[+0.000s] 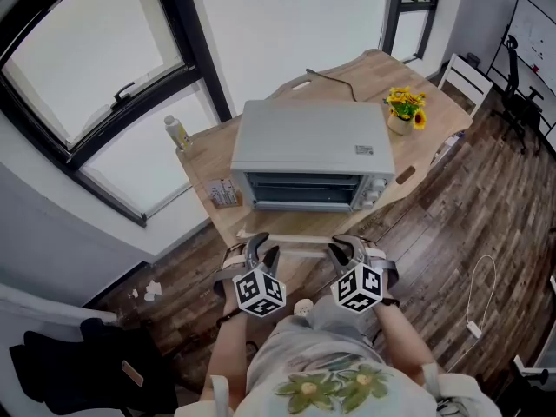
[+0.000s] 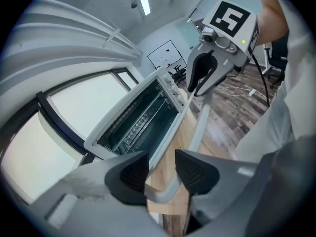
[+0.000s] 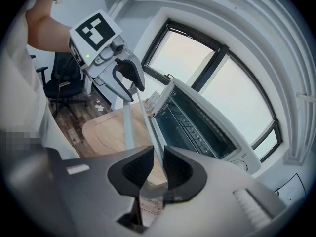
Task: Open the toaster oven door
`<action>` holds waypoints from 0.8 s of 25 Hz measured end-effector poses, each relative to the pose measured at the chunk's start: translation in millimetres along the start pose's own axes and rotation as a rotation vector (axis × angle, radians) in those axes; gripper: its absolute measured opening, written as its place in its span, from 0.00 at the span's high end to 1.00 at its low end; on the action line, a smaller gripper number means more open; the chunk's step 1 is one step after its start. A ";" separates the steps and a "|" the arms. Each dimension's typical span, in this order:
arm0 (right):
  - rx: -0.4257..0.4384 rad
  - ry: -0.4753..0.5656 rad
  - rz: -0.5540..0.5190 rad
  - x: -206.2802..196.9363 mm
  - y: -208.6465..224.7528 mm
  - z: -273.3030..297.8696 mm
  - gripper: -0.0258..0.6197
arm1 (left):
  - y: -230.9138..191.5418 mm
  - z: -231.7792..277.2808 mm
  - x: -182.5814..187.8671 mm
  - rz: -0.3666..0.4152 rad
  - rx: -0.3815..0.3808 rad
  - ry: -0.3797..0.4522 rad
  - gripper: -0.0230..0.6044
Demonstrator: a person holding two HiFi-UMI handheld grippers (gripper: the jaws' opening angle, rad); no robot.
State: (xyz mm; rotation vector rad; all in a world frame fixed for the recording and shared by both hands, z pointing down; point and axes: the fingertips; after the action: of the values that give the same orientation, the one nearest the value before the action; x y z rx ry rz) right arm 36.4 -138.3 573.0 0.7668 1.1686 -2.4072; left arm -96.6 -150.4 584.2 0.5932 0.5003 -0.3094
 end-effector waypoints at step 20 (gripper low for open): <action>0.031 -0.032 -0.016 -7.4 -16.6 -1.9 0.87 | 9.6 9.3 -7.9 -0.080 -0.029 0.014 0.78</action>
State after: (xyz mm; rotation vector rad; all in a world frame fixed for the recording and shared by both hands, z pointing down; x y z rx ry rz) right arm 34.1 -126.3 586.6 0.7287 1.1319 -2.4466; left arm -95.9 -147.3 599.3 0.5489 0.5423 -0.3733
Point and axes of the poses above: the fingertips, and each gripper's own axes: z forward along the fingers, y to its right, x out of its top, and after that the axes turned 11 degrees about -x, right-handed
